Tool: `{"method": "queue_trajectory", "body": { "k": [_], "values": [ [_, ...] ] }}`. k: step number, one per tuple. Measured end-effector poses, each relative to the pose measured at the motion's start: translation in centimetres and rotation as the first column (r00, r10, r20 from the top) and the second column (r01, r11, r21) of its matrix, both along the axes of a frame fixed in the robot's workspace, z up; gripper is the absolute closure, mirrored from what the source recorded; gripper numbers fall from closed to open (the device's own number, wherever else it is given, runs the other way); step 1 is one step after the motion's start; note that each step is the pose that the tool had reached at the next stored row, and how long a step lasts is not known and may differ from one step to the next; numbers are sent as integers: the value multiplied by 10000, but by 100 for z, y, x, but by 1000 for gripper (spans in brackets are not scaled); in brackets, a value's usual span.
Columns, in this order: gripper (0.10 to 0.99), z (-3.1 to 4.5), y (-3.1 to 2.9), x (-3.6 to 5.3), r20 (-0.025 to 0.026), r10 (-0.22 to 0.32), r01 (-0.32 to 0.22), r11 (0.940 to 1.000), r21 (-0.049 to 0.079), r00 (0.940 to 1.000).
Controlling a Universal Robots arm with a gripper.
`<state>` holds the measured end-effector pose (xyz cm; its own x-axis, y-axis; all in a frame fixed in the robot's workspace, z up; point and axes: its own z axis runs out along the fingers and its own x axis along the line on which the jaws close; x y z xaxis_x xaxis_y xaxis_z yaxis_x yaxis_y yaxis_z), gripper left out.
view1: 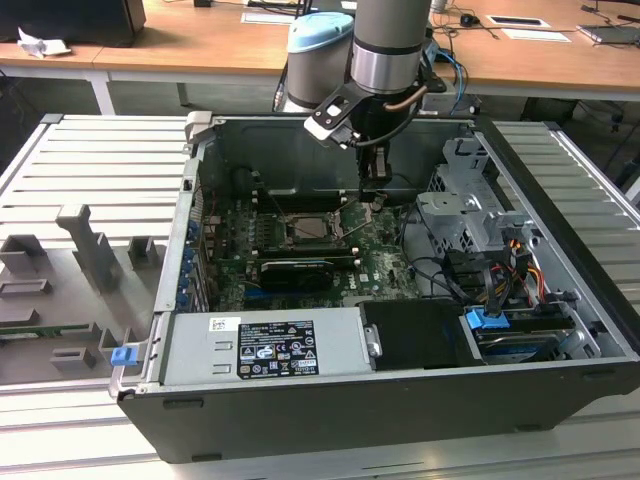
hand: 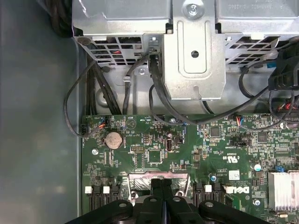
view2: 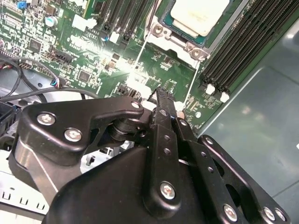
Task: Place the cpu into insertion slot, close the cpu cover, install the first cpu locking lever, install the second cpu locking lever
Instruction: 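Close the cpu cover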
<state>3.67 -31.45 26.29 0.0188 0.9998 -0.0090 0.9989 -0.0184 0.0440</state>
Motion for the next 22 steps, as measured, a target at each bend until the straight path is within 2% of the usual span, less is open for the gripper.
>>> {"method": "queue_trajectory", "body": {
  "k": [18, 22],
  "values": [
    [980, -3, 0, 200, -1, 32, -32, 10000, 1, 10000],
    [980, -26, 0, 215, -1, 34, -34, 10000, 1, 10000]
  ]
}}
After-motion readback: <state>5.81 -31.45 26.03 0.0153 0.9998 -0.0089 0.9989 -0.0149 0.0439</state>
